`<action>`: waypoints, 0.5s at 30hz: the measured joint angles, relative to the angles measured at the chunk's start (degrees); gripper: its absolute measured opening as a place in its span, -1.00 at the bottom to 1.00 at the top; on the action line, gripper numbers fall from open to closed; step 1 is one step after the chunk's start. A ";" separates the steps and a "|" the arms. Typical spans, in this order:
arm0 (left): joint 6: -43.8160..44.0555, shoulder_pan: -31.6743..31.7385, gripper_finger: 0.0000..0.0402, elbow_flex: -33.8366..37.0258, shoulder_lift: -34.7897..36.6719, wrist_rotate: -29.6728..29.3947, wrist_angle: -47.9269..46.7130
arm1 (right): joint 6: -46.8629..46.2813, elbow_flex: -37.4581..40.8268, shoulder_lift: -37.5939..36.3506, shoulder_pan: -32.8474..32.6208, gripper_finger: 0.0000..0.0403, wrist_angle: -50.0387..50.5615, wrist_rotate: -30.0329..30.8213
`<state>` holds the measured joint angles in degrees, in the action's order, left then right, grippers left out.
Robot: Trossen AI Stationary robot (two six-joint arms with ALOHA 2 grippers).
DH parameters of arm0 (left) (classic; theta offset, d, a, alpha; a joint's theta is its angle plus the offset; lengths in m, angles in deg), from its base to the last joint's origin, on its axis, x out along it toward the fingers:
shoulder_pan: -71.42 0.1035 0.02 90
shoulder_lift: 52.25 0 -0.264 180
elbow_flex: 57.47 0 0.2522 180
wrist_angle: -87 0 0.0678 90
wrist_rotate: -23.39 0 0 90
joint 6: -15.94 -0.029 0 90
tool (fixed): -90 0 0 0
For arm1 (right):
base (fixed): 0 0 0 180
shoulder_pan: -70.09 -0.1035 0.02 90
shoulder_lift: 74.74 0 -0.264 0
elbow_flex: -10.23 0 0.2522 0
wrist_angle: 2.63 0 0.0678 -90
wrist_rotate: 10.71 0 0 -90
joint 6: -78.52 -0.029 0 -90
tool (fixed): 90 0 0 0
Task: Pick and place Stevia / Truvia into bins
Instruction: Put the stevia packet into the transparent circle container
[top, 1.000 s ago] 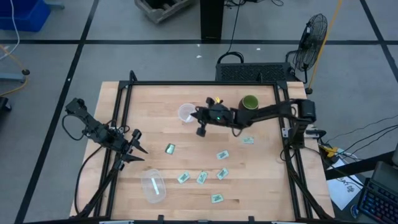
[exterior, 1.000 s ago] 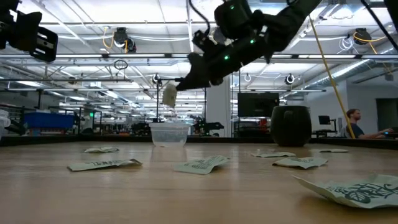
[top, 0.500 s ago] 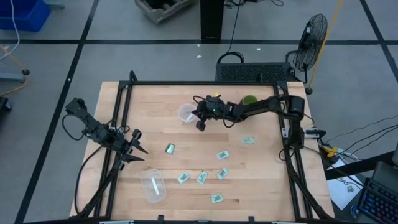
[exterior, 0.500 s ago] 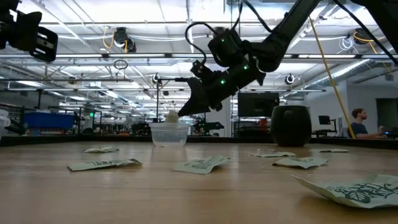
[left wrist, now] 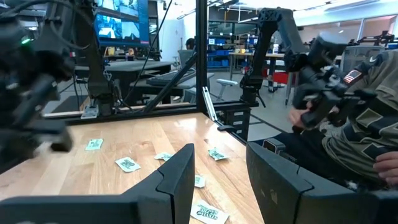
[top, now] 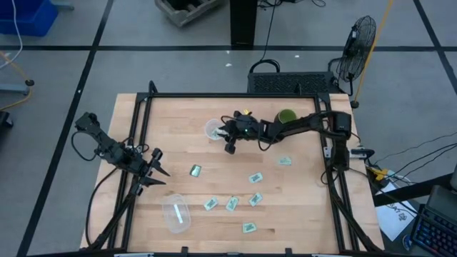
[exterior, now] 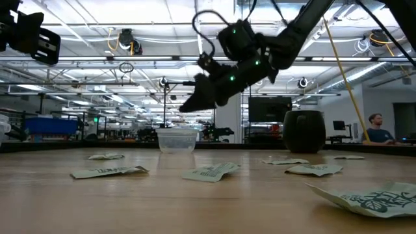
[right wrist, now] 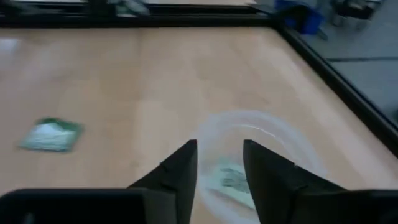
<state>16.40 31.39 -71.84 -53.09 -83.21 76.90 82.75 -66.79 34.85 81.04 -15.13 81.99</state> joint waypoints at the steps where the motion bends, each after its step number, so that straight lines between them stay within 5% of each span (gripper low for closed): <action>1: -0.01 -0.02 -0.26 -0.02 0.00 0.01 0.00 | 0.51 0.00 -0.80 -0.94 -0.35 1.02 -0.08; 15: -0.01 0.00 -0.26 -0.02 0.00 0.00 0.00 | -3.23 3.15 -14.72 -20.65 -0.39 23.88 1.02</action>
<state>16.39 31.39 -71.86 -53.09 -83.21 76.90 79.52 -63.64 20.14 60.39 8.75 83.01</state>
